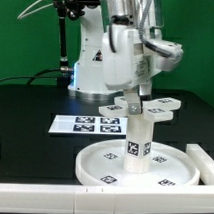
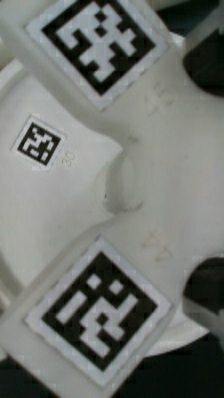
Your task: Assemble round table
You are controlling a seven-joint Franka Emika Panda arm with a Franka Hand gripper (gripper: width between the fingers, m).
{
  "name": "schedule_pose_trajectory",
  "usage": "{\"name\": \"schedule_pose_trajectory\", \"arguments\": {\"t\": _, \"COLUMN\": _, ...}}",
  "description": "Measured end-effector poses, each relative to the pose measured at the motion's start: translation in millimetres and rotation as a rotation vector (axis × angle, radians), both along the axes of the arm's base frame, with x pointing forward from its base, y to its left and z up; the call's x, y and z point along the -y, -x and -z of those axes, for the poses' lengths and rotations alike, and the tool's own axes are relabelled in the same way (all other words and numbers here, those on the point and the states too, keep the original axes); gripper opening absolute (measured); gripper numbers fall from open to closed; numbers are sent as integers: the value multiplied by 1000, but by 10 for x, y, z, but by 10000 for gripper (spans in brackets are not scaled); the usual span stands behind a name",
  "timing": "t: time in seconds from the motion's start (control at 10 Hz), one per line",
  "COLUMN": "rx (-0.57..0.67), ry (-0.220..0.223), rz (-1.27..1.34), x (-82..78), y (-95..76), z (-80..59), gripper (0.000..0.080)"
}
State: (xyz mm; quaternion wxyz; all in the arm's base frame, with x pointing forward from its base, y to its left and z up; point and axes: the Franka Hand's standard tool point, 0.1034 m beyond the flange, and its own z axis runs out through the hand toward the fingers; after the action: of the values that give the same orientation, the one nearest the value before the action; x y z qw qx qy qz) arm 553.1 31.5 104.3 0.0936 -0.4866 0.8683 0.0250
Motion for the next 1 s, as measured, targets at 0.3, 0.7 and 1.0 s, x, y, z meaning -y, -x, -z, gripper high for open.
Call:
{"name": "schedule_pose_trajectory", "arguments": {"t": 0.3, "rx": -11, "ry": -49, "rz": 162, "x": 14, "y": 2, "z": -2, "gripper": 445}}
{"name": "schedule_pose_trajectory", "arguments": {"t": 0.7, "rx": 1, "ry": -57, "rz": 70, "x": 4, "y": 8, "z": -51, "gripper": 638}}
{"name": "schedule_pose_trajectory", "arguments": {"t": 1.0, "rx": 45, "ry": -71, "rz": 39, "x": -20, "y": -36, "z": -289, "gripper": 646}}
